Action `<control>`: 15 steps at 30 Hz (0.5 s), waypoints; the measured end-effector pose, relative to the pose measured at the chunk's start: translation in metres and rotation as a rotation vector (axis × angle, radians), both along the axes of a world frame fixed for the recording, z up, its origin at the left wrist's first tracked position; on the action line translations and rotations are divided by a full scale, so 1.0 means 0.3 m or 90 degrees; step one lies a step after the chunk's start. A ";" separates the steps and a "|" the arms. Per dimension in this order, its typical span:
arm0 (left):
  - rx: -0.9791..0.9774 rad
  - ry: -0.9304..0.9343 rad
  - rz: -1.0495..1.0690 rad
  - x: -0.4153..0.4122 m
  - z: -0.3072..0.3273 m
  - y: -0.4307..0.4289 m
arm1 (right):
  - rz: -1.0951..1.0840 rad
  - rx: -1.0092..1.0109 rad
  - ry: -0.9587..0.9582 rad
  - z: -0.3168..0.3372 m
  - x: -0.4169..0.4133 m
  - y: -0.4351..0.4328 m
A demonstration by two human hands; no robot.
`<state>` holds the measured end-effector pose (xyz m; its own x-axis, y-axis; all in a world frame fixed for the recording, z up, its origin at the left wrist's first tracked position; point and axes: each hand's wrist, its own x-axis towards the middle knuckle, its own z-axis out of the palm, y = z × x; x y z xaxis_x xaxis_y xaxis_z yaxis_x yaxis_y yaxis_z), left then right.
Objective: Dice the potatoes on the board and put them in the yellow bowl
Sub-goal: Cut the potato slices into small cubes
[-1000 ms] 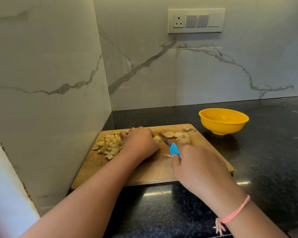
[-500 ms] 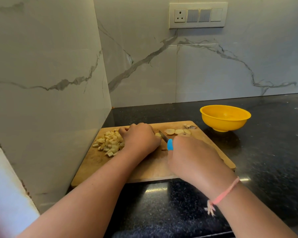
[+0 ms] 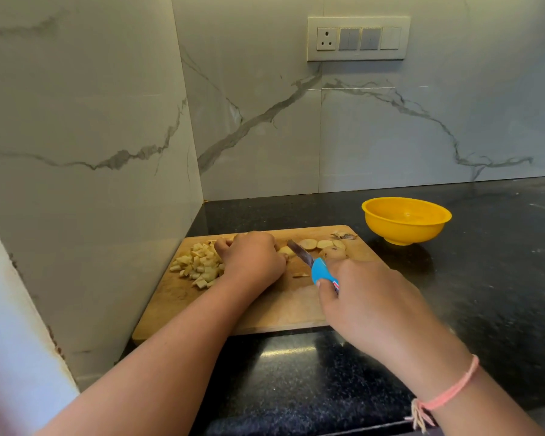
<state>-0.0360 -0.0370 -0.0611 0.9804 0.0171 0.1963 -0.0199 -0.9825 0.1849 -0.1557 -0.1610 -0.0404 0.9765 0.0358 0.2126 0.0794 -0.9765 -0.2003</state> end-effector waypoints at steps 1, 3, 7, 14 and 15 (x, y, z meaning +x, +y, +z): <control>-0.006 -0.002 0.002 0.000 -0.001 -0.001 | -0.002 0.001 0.011 -0.007 0.010 0.006; -0.017 0.002 0.003 0.001 -0.001 -0.002 | -0.003 -0.004 0.020 -0.024 0.036 0.017; -0.029 0.012 0.004 0.007 0.000 0.001 | -0.012 -0.029 0.025 -0.041 0.100 0.054; -0.051 0.005 0.015 0.014 -0.005 0.002 | 0.006 -0.025 0.046 -0.018 0.143 0.055; -0.049 0.002 0.017 0.015 -0.005 0.001 | 0.006 -0.018 0.055 -0.017 0.133 0.043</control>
<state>-0.0315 -0.0368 -0.0627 0.9800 0.0576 0.1906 0.0063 -0.9657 0.2597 -0.1159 -0.1481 -0.0455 0.9907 0.0504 0.1266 0.0729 -0.9810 -0.1797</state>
